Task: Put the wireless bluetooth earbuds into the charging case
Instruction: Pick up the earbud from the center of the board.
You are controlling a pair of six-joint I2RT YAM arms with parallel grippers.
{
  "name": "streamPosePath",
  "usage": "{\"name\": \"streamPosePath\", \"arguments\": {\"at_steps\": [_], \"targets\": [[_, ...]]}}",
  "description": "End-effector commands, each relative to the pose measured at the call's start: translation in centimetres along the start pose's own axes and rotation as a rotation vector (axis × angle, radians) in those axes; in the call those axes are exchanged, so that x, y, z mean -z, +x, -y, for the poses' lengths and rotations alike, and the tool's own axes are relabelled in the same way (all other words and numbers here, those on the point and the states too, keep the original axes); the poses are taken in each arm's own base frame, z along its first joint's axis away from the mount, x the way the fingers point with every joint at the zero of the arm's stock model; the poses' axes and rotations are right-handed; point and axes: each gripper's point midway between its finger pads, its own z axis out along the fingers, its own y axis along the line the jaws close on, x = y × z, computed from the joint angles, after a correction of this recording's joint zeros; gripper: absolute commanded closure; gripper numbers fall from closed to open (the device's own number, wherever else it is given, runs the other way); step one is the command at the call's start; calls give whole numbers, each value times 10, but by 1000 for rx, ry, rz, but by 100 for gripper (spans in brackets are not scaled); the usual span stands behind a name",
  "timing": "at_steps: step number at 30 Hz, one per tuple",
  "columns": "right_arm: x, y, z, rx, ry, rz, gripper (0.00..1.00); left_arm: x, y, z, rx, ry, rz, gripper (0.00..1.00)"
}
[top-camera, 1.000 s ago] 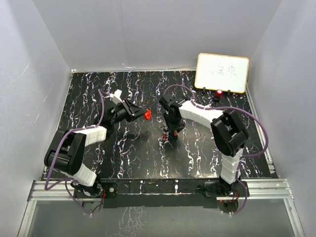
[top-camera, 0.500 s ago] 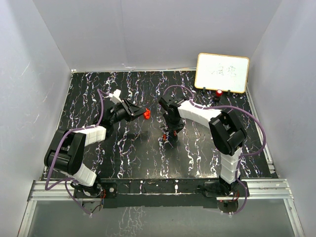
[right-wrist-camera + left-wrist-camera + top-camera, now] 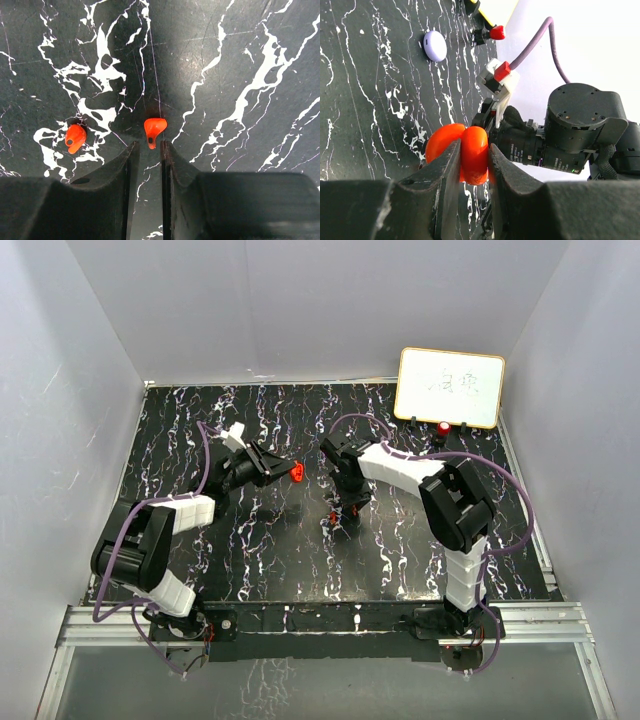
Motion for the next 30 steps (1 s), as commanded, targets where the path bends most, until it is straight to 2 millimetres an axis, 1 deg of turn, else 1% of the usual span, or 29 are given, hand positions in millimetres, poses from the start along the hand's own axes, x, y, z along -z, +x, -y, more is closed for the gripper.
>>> {"name": "streamPosePath", "arguments": {"at_steps": [1, 25, 30], "targets": [[4, -21, 0, 0, 6, 56, 80, 3, 0, 4, -4, 25, -3, 100], [2, -27, -1, 1, 7, 63, 84, 5, -1, 2, -1, 25, -1, 100], [1, -26, 0, 1, 14, 60, 88, 4, -2, 1, 1, 25, 0, 100]]}}
